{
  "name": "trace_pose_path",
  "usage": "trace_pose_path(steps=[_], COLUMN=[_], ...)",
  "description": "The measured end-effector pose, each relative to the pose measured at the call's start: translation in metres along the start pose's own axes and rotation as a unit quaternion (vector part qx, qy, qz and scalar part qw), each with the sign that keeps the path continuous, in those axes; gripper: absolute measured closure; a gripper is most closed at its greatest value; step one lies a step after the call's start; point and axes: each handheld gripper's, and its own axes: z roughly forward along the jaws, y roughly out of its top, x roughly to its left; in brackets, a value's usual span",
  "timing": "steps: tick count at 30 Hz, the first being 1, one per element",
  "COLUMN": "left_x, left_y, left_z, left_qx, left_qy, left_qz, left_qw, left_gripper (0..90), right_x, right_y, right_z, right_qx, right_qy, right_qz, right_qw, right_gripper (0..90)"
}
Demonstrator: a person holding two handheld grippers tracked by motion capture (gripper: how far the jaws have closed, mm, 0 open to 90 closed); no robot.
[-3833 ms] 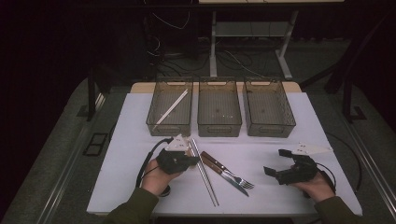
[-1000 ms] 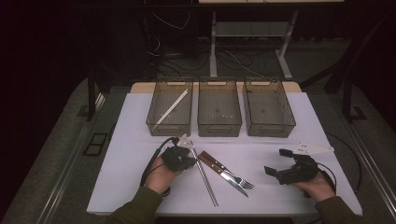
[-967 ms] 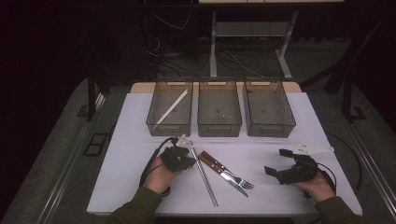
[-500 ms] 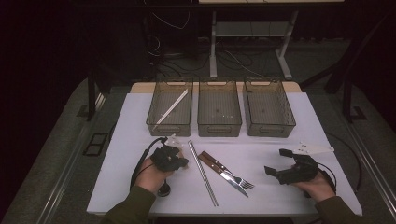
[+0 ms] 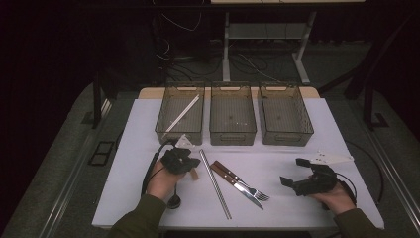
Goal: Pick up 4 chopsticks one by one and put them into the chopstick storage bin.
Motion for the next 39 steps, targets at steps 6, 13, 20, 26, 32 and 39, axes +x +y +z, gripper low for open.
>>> trace_pose_path(steps=[6, 13, 20, 26, 32, 39], left_x=[0.011, 0.015, 0.019, 0.022, 0.024, 0.024], left_y=[-0.001, -0.004, -0.009, -0.016, -0.023, -0.032], left_z=[0.012, 0.016, 0.012, 0.006, -0.001, -0.012], left_qx=[0.018, 0.038, 0.058, 0.058, 0.058, 0.061], left_qy=[0.009, 0.025, 0.029, 0.028, 0.027, 0.024], left_qz=[-0.011, 0.001, 0.004, -0.007, -0.017, -0.023], left_qw=[0.9997, 0.999, 0.9979, 0.9979, 0.9978, 0.9976], left_gripper=[89.7, 89.7, 89.8, 89.7, 89.7, 89.7], right_x=[0.0, 0.0, 0.0, 0.0, 0.0, -0.001], right_y=[0.0, 0.0, 0.0, 0.0, 0.0, 0.0], right_z=[0.0, 0.0, 0.0, 0.0, 0.0, 0.0], right_qx=[0.001, 0.0, 0.001, 0.0, -0.001, -0.001], right_qy=[0.0, 0.0, 0.001, 0.001, 0.002, 0.001], right_qz=[0.001, 0.0, 0.002, 0.0, 0.0, 0.0], right_qw=[1.0, 1.0, 1.0, 1.0, 1.0, 1.0], right_gripper=[0.8, 0.8, 0.8, 0.8, 0.8, 0.8])
